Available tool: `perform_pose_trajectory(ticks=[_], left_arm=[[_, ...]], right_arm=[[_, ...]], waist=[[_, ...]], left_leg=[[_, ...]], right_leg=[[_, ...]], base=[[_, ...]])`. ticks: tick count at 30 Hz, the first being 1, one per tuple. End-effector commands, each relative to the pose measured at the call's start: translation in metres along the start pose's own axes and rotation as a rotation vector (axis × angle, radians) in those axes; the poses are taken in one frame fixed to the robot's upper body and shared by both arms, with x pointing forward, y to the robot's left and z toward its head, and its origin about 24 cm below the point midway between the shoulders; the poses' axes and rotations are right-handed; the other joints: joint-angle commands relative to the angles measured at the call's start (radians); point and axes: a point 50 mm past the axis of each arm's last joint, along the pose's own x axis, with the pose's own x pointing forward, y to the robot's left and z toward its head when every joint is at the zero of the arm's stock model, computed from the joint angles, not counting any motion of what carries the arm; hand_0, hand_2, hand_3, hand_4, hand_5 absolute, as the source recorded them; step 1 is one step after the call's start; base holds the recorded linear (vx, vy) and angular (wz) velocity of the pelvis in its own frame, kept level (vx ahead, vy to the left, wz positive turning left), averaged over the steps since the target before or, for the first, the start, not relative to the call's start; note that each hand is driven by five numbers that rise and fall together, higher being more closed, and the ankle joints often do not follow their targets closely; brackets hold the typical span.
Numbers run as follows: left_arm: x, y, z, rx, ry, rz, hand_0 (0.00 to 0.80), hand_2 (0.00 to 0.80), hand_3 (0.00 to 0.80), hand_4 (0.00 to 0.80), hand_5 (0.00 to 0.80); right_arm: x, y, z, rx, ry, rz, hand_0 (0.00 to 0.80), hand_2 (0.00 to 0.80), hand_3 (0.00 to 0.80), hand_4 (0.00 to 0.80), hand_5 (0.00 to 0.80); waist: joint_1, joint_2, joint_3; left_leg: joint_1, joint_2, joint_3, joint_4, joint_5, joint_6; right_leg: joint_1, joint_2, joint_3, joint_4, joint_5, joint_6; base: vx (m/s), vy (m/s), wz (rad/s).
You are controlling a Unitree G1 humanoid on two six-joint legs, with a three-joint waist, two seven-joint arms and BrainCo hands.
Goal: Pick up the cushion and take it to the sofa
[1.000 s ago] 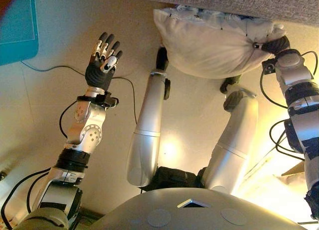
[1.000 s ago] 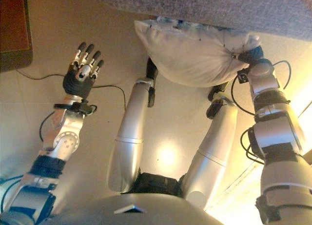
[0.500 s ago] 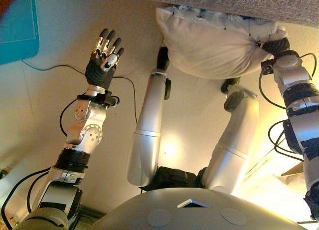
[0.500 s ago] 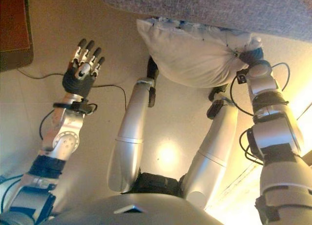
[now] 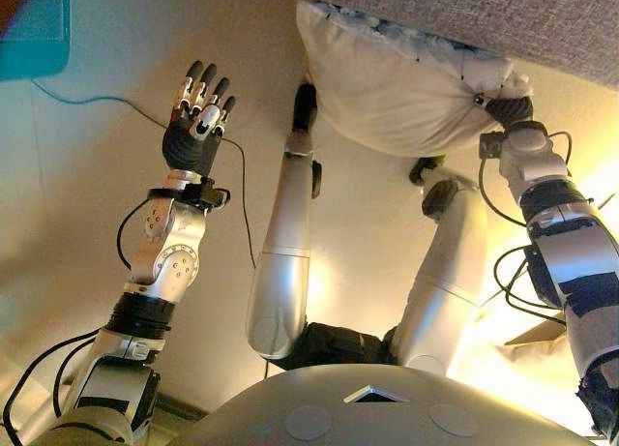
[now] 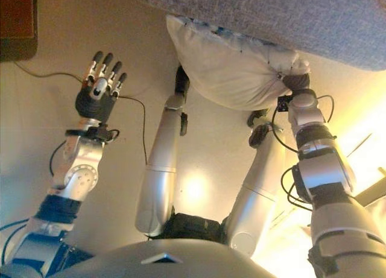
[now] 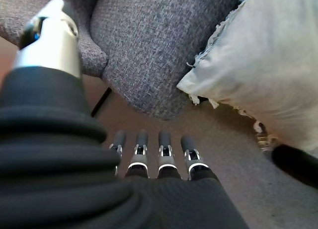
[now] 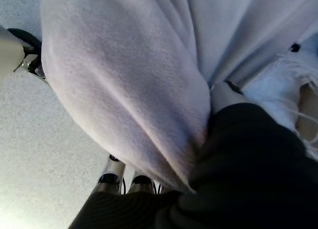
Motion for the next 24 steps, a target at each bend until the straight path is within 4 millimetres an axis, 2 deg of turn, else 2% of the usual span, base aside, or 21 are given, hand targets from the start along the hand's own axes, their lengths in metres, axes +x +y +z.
perform_pose_trajectory(ticks=[1,4,7,8,10,17,24], left_arm=[[-0.002,-0.004,0.009,-0.027,-0.076,-0.043,0.0,0.0,0.0,0.0,0.0],[-0.005,-0.007,0.006,-0.039,-0.076,-0.052,0.0,0.0,0.0,0.0,0.0],[-0.009,-0.012,-0.001,-0.06,-0.081,-0.066,0.0,0.0,0.0,0.0,0.0],[-0.01,-0.013,-0.002,-0.066,-0.086,-0.067,0.0,0.0,0.0,0.0,0.0],[-0.011,-0.015,-0.004,-0.079,-0.092,-0.071,0.0,0.0,0.0,0.0,0.0],[-0.017,-0.007,-0.001,-0.074,-0.092,-0.053,0.0,0.0,0.0,0.0,0.0],[-0.017,-0.008,0.0,-0.06,-0.089,-0.053,0.0,0.0,0.0,0.0,0.0]], right_arm=[[0.001,-0.04,0.015,0.079,-0.07,-0.132,0.8,0.8,0.8,0.8,0.8],[0.001,-0.041,0.015,0.075,-0.067,-0.143,0.8,0.8,0.8,0.8,0.8],[0.002,-0.048,0.02,0.052,-0.066,-0.163,0.8,0.8,0.8,0.8,0.8],[0.002,-0.052,0.024,0.042,-0.068,-0.171,0.8,0.8,0.8,0.8,0.8],[0.002,-0.059,0.027,0.03,-0.065,-0.191,0.8,0.8,0.8,0.8,0.8],[0.002,-0.061,0.026,0.04,-0.07,-0.177,0.8,0.8,0.8,0.8,0.8],[0.002,-0.06,0.028,0.017,-0.073,-0.173,0.8,0.8,0.8,0.8,0.8]], waist=[[-0.03,0.004,-0.013],[-0.041,0.004,-0.013],[-0.04,0.023,-0.013],[-0.035,0.032,-0.013],[-0.031,0.044,-0.013],[-0.022,0.036,-0.013],[-0.019,0.037,-0.013]], left_leg=[[-0.107,-0.005,0.06,0.311,-0.041,0.08],[-0.067,0.014,0.063,0.307,-0.009,0.06],[-0.019,0.028,0.079,0.199,0.034,0.047],[-0.002,0.029,0.084,0.145,0.049,0.044],[0.002,0.014,0.075,0.126,0.079,0.035],[-0.022,0.008,0.075,0.14,0.047,0.042],[-0.032,0.015,0.083,0.124,0.054,0.046]], right_leg=[[0.023,0.034,-0.039,-0.169,0.198,-0.018],[0.048,0.032,-0.044,-0.232,0.214,-0.022],[0.076,0.032,-0.039,-0.302,0.229,-0.015],[0.085,0.032,-0.036,-0.321,0.231,-0.009],[0.089,0.032,-0.029,-0.356,0.242,-0.005],[0.085,0.03,-0.039,-0.358,0.253,-0.003],[0.08,0.037,-0.048,-0.35,0.25,-0.006]], base=[[-0.042,-0.024,0.44],[-0.018,0.029,0.37],[0.015,0.14,0.23],[0.019,0.196,0.48],[0.01,0.143,0.27],[0.017,0.007,-0.08],[0.006,-0.011,-0.04]])
